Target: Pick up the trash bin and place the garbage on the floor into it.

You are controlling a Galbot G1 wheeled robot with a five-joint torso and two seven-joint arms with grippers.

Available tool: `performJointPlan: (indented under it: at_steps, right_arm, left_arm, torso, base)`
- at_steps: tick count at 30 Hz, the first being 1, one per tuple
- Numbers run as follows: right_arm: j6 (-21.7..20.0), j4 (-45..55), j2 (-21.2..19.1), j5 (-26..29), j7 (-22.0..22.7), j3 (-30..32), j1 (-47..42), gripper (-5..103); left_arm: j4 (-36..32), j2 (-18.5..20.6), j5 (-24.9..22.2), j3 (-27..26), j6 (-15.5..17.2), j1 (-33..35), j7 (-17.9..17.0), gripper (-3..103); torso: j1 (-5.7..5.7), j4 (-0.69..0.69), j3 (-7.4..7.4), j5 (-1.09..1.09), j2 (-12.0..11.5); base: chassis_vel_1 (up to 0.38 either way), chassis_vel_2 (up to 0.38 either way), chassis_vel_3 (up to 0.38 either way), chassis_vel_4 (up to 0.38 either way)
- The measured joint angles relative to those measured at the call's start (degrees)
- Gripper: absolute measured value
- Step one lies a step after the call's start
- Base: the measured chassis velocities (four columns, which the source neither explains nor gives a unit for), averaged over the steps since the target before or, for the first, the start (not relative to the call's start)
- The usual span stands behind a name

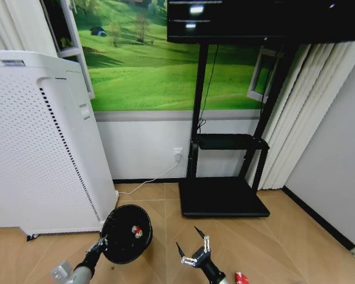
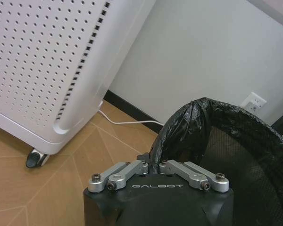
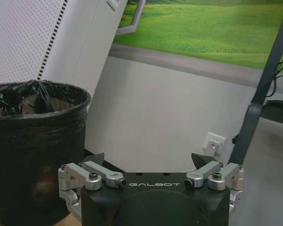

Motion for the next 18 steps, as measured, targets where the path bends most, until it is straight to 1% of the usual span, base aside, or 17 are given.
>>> performJointPlan:
  at_steps: [1, 3, 4, 5, 6, 7, 8, 10, 18]
  right_arm:
    - [-0.25, -0.45, 0.21, -1.12, 0.54, 0.38, 0.02, 100]
    - [-4.19, -1.34, 0.06, -2.63, 2.03, 1.84, -0.88, 100]
    - [-4.19, -1.34, 0.06, -2.63, 2.03, 1.84, -0.88, 100]
    - [-5.35, -1.83, -0.04, -2.72, 2.54, 2.18, -1.18, 100]
    - [-8.61, -5.42, 0.19, -2.75, 4.51, 3.33, -2.31, 100]
    - [-10.22, -7.58, 0.34, -1.77, 5.51, 3.43, -2.46, 100]
    - [-10.22, -7.58, 0.34, -1.77, 5.51, 3.43, -2.46, 100]
    - [-10.81, -10.82, 0.39, -1.62, 5.94, 4.34, -2.1, 100]
    - [-11.45, -14.34, 0.2, -0.95, 5.92, 6.3, -1.95, 100]
  left_arm:
    - [0.1, 0.06, -0.01, -0.14, 0.0, -0.04, 0.05, 4]
    - [0.24, 0.18, -0.15, -0.39, 0.0, -0.17, 0.15, 4]
    - [0.24, 0.18, -0.15, -0.39, 0.0, -0.17, 0.15, 4]
    - [0.28, 0.19, -0.2, -0.48, 0.0, -0.22, 0.18, 4]
    - [0.5, 0.34, -0.41, -1.02, -0.03, -0.51, 0.23, 4]
    - [0.59, 0.47, -0.43, -1.28, -0.09, -0.56, 0.36, 4]
    - [0.59, 0.47, -0.43, -1.28, -0.09, -0.56, 0.36, 4]
    - [0.65, 0.5, -0.45, -1.52, -0.15, -0.6, 0.68, 4]
    - [0.68, 0.48, -0.47, -1.58, -0.26, -0.74, 0.98, 4]
  torso:
    - [0.0, 0.0, 0.0, 0.03, 0.0]
    - [0.0, 0.0, 0.0, 0.02, 0.0]
    - [0.0, 0.0, 0.0, 0.02, 0.0]
    - [0.0, 0.0, 0.0, 0.01, 0.0]
    - [0.0, -0.01, 0.0, -0.01, 0.0]
    - [0.0, -0.01, 0.0, 0.01, 0.0]
    - [0.0, -0.01, 0.0, 0.01, 0.0]
    - [0.0, 0.0, 0.0, 0.01, 0.0]
    - [0.0, 0.0, 0.0, 0.01, 0.0]
  base:
    - [-0.152, -0.15, 0.166, 0.142]
    - [-0.106, -0.104, 0.098, 0.098]
    - [-0.089, -0.104, 0.094, 0.074]
    - [-0.089, -0.071, 0.094, 0.074]
    - [0.0, 0.0, 0.0, 0.0]
    - [0.0, 0.0, 0.0, 0.0]
    - [0.0, 0.0, 0.0, 0.0]
    - [0.0, 0.0, 0.0, 0.0]
    - [0.0, 0.0, 0.0, 0.0]
